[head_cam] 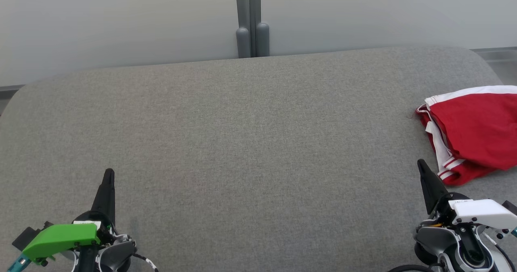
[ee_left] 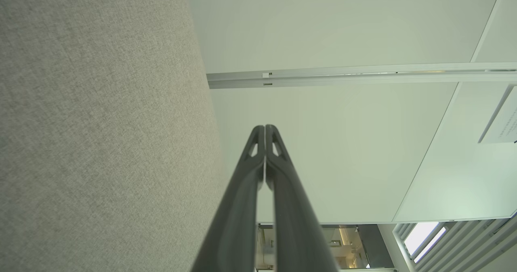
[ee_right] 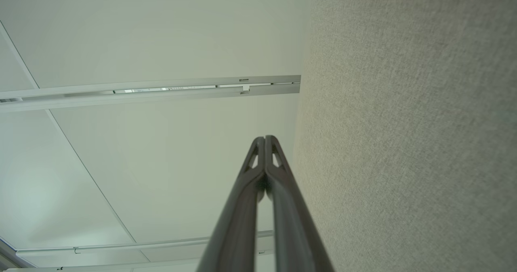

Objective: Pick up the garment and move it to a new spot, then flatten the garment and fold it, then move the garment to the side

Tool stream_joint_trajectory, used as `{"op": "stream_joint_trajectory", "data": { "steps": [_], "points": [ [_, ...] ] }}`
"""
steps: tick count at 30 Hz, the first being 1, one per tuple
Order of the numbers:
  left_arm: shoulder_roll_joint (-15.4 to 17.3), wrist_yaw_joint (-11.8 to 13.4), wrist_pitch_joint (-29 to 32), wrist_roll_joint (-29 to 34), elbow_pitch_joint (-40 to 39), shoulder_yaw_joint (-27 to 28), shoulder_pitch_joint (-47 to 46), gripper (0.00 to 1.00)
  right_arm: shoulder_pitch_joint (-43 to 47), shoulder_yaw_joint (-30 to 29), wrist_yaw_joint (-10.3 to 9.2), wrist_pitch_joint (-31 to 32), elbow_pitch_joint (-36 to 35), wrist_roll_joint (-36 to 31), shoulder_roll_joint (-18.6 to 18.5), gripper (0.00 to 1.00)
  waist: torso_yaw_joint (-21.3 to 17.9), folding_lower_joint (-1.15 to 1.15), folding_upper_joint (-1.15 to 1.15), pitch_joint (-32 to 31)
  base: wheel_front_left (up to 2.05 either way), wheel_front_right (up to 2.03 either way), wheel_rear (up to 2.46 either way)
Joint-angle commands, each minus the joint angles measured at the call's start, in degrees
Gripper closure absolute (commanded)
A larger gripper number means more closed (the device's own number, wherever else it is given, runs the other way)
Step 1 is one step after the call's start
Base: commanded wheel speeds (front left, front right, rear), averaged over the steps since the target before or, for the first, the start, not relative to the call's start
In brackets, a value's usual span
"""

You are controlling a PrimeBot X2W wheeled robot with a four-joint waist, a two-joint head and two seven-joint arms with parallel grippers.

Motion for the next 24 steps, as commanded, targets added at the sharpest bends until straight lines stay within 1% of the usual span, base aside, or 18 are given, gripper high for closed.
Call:
{"op": "stream_joint_trajectory", "data": {
  "steps": [1,24],
  "points": [
    [0.17,-0.22,0.11,-0.19,-0.11,0.18,-0.9,1.0,-0.48,-0.15,0.02,0.16,0.11,0.4,-0.24,1.0,0.0,0.0,0.0,0.0,0.0,0.0,0.0],
    [-0.02,-0.22,0.31,0.15,-0.11,0.43,-0.91,1.0,-0.47,-0.13,0.02,0.15,0.1,0.41,-0.24,1.0,0.0,0.0,0.0,0.0,0.0,0.0,0.0]
  ]
}}
